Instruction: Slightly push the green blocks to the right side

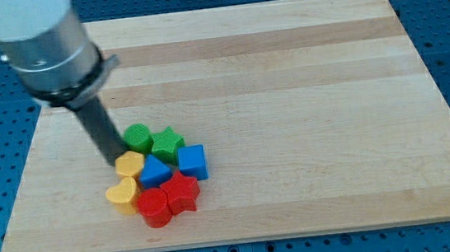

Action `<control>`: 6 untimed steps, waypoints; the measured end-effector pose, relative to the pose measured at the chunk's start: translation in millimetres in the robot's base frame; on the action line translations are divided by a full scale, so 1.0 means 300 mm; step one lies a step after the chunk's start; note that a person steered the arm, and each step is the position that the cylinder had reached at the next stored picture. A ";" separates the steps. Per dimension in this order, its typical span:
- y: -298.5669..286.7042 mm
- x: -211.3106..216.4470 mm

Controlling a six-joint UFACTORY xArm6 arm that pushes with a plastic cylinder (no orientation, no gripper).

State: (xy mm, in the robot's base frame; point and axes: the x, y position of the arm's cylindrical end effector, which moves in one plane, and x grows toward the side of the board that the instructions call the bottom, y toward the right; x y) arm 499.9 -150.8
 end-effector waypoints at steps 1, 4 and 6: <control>0.086 -0.002; -0.194 -0.003; -0.176 -0.005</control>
